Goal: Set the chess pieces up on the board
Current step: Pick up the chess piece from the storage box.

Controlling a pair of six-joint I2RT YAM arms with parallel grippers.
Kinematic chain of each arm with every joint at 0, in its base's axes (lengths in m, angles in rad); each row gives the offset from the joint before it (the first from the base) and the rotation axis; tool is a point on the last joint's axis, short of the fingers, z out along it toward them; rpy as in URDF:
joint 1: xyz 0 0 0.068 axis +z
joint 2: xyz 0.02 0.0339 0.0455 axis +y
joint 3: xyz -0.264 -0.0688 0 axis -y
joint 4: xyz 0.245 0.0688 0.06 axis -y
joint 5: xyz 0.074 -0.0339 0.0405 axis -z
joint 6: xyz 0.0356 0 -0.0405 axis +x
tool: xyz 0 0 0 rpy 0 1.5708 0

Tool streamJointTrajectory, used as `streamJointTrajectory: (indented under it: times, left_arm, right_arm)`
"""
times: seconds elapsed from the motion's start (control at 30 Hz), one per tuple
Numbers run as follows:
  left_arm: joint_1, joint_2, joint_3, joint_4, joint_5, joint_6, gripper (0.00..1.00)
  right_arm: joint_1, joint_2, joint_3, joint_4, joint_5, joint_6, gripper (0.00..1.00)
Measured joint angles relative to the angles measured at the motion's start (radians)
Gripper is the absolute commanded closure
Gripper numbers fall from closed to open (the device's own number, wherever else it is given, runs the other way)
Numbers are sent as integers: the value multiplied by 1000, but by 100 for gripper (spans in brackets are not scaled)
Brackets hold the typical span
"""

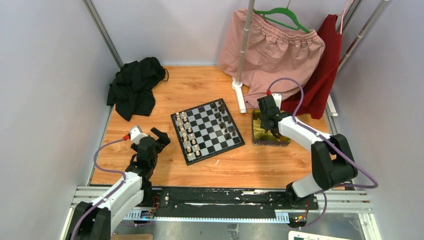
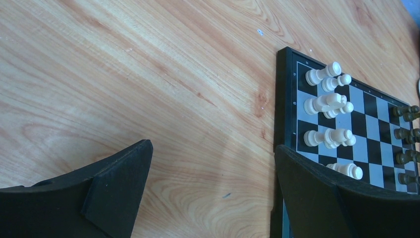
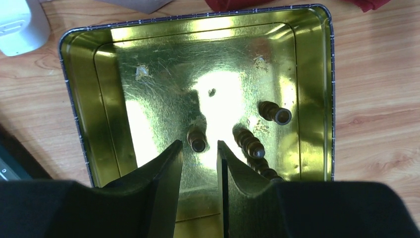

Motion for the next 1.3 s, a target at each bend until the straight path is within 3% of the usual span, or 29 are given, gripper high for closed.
streamJointTrajectory:
  times: [0.47,0.53,0.67,0.7,1.0,1.3]
  left_arm:
    - [0,14,0,12,0,0,0]
    - [0,14,0,12,0,0,0]
    - [0,14,0,12,0,0,0]
    - [0,14,0,12,0,0,0]
    - [0,14,0,12,1,0,0]
    - [0,14,0,12,1,0,0]
  right_arm:
    - [-47,98,0,45,-63,2,67]
    - [-52,105,0,47,-68,2,72]
    - [-61,110,0,54,-77,4,98]
    - [-62,110,0,56,-79,6,100]
    - [-63,87,-6,61,-94,6,100]
    - [-58,-47,-6,61,-148,-12,100]
